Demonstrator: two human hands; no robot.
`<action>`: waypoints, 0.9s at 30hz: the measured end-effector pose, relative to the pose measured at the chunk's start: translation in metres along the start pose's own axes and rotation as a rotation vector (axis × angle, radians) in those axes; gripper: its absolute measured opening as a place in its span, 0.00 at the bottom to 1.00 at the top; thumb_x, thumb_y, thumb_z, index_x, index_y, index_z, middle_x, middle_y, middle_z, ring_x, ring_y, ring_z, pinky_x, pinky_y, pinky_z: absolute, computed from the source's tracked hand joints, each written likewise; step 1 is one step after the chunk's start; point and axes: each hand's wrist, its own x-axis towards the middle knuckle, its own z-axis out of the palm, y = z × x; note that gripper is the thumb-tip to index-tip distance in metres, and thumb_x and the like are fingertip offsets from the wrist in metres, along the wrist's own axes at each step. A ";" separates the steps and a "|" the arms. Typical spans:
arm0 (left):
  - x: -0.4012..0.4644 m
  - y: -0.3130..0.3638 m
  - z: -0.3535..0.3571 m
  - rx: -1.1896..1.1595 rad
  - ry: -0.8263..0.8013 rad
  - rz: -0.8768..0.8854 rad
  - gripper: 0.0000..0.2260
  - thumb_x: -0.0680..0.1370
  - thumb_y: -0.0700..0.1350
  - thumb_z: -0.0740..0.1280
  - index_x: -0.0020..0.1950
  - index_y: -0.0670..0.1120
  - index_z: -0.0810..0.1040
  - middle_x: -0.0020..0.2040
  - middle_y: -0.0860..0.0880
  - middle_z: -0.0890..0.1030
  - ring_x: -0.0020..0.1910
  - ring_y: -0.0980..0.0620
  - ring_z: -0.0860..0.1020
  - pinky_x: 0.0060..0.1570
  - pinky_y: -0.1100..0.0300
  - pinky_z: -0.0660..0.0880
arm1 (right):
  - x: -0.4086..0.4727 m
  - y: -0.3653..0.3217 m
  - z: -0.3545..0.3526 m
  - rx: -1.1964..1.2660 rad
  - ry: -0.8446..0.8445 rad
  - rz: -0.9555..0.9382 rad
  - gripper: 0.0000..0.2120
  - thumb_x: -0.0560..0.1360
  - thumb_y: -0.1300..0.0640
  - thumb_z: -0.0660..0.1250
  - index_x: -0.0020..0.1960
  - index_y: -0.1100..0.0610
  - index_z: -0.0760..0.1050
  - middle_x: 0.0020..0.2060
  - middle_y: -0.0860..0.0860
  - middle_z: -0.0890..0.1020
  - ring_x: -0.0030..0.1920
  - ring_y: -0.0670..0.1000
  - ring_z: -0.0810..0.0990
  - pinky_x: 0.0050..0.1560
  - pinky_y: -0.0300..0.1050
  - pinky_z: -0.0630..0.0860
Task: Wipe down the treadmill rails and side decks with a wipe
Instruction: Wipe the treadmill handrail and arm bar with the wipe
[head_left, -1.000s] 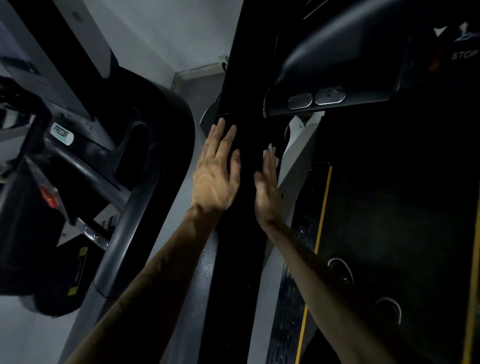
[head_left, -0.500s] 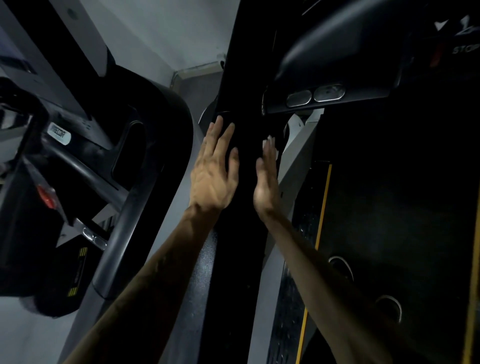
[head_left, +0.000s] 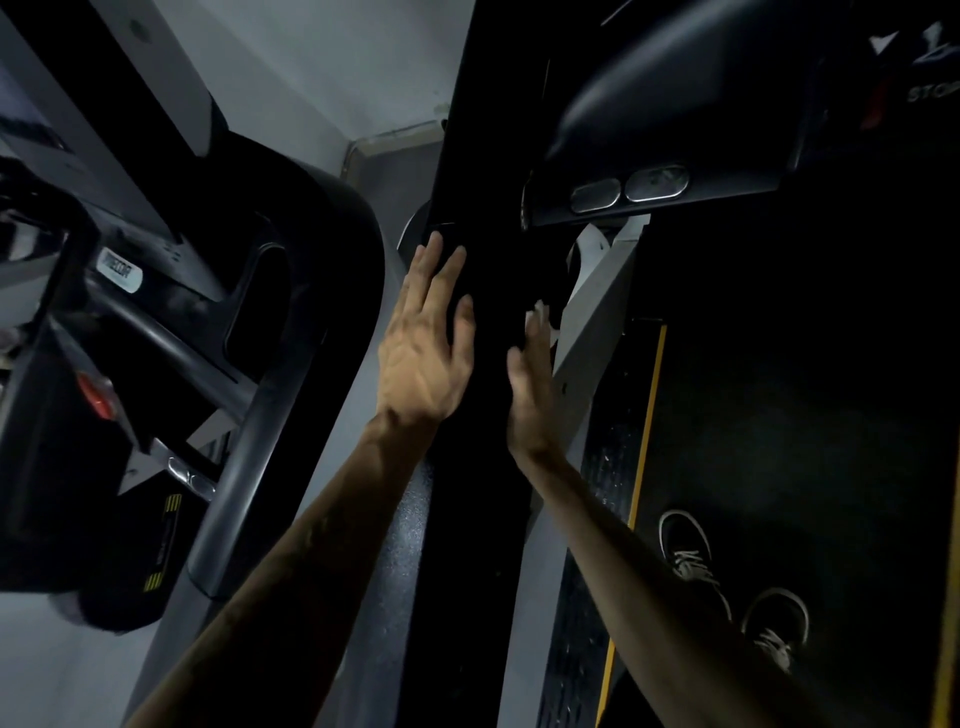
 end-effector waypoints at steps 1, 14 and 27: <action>0.000 0.000 0.000 0.001 0.004 -0.001 0.21 0.87 0.48 0.57 0.79 0.45 0.67 0.82 0.48 0.61 0.82 0.50 0.58 0.76 0.45 0.66 | 0.011 0.000 -0.004 0.024 -0.002 0.017 0.30 0.83 0.41 0.52 0.81 0.48 0.49 0.83 0.46 0.49 0.83 0.44 0.45 0.83 0.49 0.43; 0.001 0.002 -0.001 0.014 0.002 -0.011 0.21 0.87 0.49 0.56 0.80 0.45 0.67 0.83 0.48 0.61 0.82 0.50 0.58 0.76 0.46 0.66 | -0.014 0.032 -0.007 0.014 0.011 0.054 0.43 0.82 0.32 0.54 0.84 0.60 0.50 0.84 0.54 0.51 0.83 0.50 0.49 0.83 0.57 0.46; 0.001 0.002 -0.002 0.014 0.015 -0.003 0.20 0.87 0.48 0.57 0.79 0.44 0.68 0.82 0.47 0.62 0.82 0.50 0.59 0.77 0.50 0.64 | 0.001 0.036 -0.022 0.109 -0.038 0.221 0.47 0.78 0.27 0.55 0.84 0.56 0.46 0.83 0.48 0.47 0.80 0.39 0.48 0.82 0.41 0.44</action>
